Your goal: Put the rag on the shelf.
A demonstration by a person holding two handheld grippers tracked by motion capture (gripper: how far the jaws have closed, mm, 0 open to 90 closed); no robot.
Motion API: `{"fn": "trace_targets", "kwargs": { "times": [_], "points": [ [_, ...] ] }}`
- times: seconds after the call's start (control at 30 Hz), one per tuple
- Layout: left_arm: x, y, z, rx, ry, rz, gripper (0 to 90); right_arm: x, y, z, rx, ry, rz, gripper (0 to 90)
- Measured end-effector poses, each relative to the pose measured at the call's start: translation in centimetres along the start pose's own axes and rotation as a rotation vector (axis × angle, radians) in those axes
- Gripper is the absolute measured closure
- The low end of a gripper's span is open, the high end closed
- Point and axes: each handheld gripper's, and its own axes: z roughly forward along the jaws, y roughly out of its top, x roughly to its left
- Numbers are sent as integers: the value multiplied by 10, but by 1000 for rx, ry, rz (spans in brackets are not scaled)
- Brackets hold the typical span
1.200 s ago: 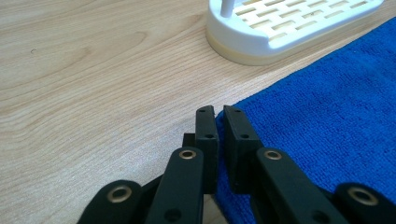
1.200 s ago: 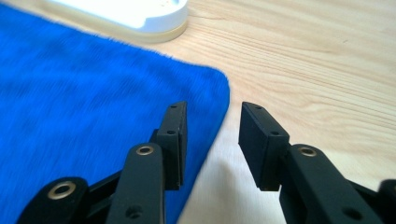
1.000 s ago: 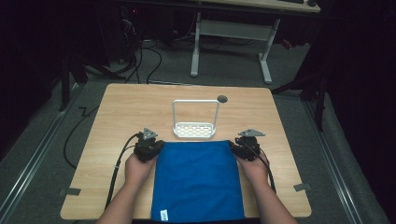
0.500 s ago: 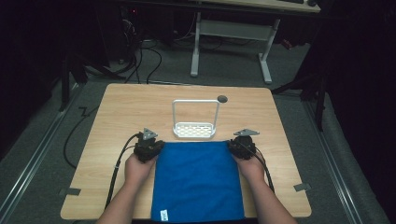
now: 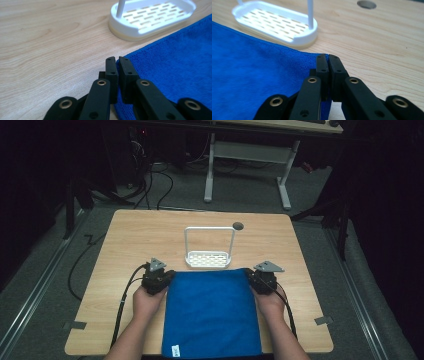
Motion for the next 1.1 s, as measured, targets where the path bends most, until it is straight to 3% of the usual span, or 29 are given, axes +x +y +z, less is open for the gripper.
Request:
{"fn": "trace_targets", "kwargs": {
  "times": [0.1, 0.23, 0.4, 0.53, 0.73, 1.1],
  "points": [
    [-5, 1, -8, -15, 33, 47, 868, 2, -5, -6, -19, 30, 14, 878],
    [-14, 2, -19, -74, 40, 63, 868, 2, -5, -15, -48, 51, 15, 878],
    [-20, 3, -29, -133, 55, 84, 868, 4, -1, -25, -100, 44, 7, 878],
    [-21, 7, -41, -203, 47, 73, 868, 6, 3, -35, -155, 26, -1, 878],
    [-23, 19, -58, -304, 41, 72, 871, 8, 12, -47, -229, 15, 0, 878],
    [-32, 52, -78, -427, 43, 122, 873, 8, 40, -72, -352, -24, -7, 878]
  ]
}}
